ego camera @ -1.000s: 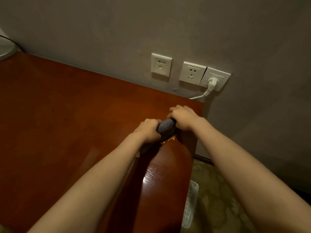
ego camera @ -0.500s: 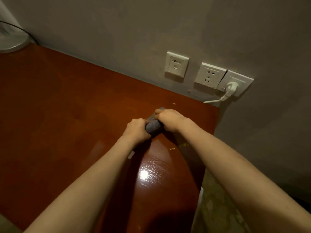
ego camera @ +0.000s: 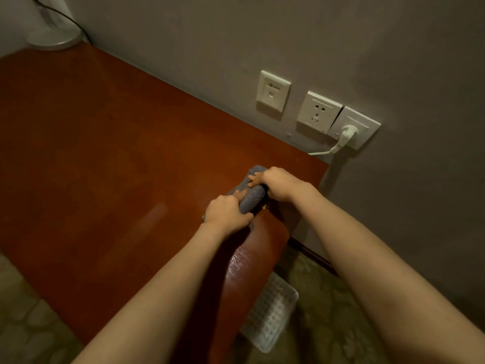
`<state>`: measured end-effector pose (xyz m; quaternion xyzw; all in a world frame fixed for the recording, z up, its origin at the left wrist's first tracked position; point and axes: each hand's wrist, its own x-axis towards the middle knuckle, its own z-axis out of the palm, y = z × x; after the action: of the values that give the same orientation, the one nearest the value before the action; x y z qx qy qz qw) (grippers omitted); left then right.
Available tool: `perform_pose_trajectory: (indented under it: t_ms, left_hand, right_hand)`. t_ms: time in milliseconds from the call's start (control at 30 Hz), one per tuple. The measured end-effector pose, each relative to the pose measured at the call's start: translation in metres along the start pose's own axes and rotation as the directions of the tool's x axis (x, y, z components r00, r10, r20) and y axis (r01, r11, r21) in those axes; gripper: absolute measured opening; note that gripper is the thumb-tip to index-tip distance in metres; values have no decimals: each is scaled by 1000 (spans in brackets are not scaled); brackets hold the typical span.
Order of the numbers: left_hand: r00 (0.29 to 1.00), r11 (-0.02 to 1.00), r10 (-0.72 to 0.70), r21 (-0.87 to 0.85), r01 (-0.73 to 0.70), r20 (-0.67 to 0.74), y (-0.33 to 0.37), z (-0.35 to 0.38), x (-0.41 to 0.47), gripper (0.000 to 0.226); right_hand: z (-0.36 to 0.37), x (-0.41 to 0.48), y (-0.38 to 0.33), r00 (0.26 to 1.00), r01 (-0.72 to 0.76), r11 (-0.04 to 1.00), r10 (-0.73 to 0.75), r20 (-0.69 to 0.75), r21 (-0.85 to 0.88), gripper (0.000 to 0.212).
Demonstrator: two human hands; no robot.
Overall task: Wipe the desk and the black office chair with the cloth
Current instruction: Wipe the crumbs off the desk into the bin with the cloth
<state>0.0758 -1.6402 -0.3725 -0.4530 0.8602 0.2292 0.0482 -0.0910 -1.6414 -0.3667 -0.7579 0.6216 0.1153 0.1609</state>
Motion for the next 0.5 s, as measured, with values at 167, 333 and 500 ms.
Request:
perform_pose_trajectory:
  t_ms: [167, 333, 500]
  left_hand:
    - [1000, 999, -9, -43, 9, 2, 15, 13, -8, 53]
    - [1000, 997, 2, -78, 0, 25, 21, 15, -13, 51]
    - [999, 994, 15, -108, -11, 40, 29, 20, -20, 50]
  right_hand:
    - [11, -23, 6, 999, -35, 998, 35, 7, 54, 50]
    - [15, -37, 9, 998, -56, 996, 56, 8, 64, 49]
    - [17, -56, 7, 996, -87, 991, 85, 23, 104, 46]
